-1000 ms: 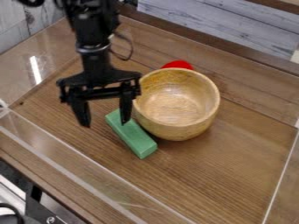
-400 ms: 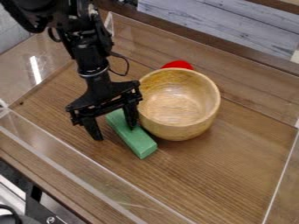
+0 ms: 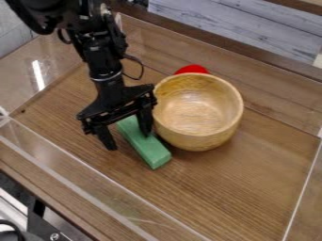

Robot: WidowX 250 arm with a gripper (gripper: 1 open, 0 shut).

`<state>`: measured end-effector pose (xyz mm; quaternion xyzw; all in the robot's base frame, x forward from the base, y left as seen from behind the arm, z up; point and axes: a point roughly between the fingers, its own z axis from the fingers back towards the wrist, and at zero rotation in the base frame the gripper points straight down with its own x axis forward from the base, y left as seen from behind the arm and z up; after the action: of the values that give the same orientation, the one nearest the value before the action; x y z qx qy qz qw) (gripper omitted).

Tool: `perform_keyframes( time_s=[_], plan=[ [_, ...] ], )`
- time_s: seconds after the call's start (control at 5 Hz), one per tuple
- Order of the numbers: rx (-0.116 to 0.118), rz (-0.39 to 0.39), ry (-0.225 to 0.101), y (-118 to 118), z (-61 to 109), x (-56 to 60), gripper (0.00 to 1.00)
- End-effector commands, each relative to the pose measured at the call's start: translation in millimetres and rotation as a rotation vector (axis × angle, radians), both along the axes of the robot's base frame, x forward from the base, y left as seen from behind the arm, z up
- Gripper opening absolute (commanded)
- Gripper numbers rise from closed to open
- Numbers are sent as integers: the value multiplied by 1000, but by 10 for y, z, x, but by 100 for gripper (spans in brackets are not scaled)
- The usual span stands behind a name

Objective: Put the green block in the brown bowl

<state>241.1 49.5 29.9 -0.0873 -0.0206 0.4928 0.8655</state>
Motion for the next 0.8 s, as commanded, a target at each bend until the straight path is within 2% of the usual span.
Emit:
perform_keyframes(
  time_s=[0.0,0.2,0.4,0.6],
  plan=[
    [15,22,-48,-35,93,149,100],
    [24,6,-62,-171,36,138,100],
    [52,-10,-80,-260,-39,116,100],
    [97,-5,-105,-147,-74,152,100]
  ],
)
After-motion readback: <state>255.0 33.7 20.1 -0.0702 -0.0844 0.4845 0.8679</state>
